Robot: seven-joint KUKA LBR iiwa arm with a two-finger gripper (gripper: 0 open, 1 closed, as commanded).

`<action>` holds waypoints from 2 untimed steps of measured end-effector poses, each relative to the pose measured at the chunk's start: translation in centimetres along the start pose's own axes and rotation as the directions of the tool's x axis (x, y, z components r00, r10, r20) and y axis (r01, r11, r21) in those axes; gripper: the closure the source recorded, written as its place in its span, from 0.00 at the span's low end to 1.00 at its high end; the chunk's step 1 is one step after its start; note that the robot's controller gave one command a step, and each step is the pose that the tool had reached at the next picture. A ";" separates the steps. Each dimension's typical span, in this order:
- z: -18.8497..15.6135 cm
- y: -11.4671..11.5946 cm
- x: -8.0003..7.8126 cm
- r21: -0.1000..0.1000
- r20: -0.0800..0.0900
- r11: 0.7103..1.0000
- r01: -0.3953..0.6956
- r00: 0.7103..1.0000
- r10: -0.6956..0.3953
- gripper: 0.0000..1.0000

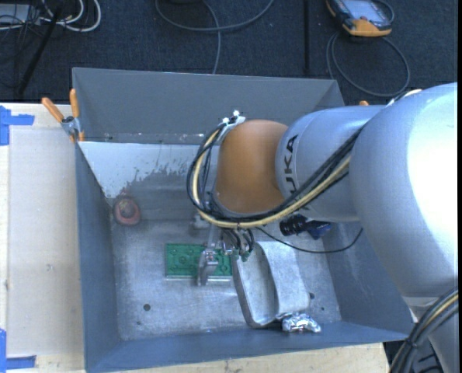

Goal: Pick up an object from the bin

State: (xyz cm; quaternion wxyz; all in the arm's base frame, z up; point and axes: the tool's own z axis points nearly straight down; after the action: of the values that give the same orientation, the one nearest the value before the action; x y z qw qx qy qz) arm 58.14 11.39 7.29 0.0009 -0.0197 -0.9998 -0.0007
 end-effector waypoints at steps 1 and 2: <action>0.0 0.0 0.0 0.000 0.000 1.000 -0.005 1.000 0.005 0.00; -0.2 0.1 -0.1 -0.001 0.000 1.000 -0.007 1.000 0.007 1.00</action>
Offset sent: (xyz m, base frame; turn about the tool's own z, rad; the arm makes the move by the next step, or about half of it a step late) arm 0.0000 0.0000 0.0000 0.0000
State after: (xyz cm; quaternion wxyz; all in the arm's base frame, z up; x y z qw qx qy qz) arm 58.22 11.47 7.52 0.0007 -0.0230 -0.9997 -0.0013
